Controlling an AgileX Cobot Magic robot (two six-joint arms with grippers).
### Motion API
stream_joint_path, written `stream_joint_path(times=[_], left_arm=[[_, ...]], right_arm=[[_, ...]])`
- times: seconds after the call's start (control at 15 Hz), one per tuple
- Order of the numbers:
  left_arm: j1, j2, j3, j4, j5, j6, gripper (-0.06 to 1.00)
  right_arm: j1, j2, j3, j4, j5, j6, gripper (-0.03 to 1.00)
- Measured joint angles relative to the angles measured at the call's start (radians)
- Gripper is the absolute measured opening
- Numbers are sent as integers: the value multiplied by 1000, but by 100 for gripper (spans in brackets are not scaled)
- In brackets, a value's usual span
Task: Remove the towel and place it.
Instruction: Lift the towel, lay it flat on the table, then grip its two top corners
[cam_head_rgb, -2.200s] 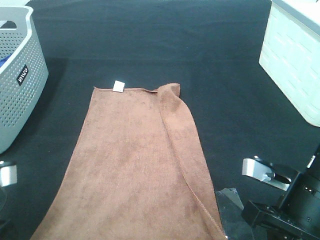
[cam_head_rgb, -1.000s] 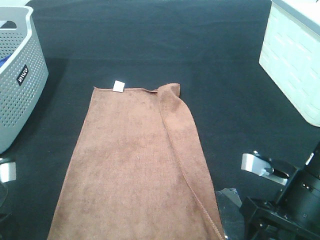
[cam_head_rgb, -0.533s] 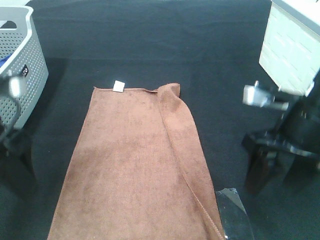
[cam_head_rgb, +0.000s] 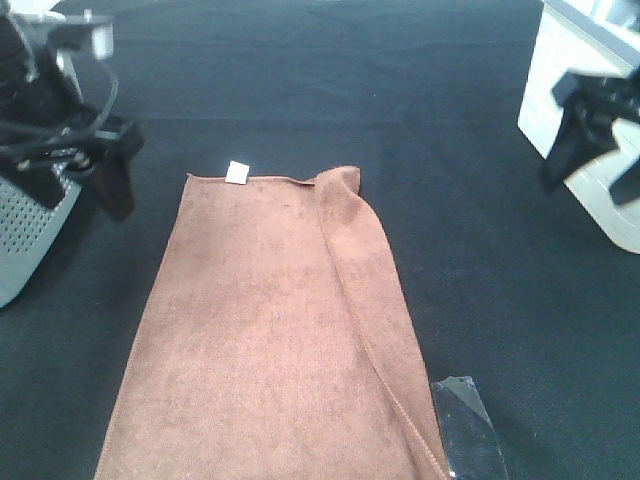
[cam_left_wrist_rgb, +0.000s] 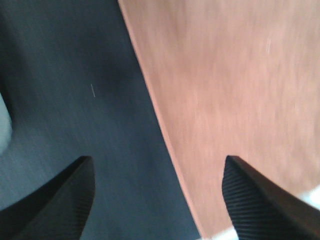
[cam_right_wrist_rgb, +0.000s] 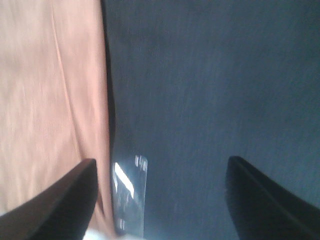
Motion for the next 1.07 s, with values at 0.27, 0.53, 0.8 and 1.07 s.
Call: stream_joint_path(times=[0.27, 0.53, 0.8, 1.07], left_arm=[[5, 45, -25, 1, -69, 0, 68], [17, 228, -172, 1, -82, 0, 72], [95, 433, -402, -57, -48, 2, 72], [127, 589, -594, -88, -11, 49, 72]], right_arm=[[-3, 49, -46, 31, -55, -1, 68], [-3, 246, -166, 70, -69, -46, 68], [46, 416, -277, 111, -117, -85, 71], [148, 586, -360, 111, -181, -80, 73]])
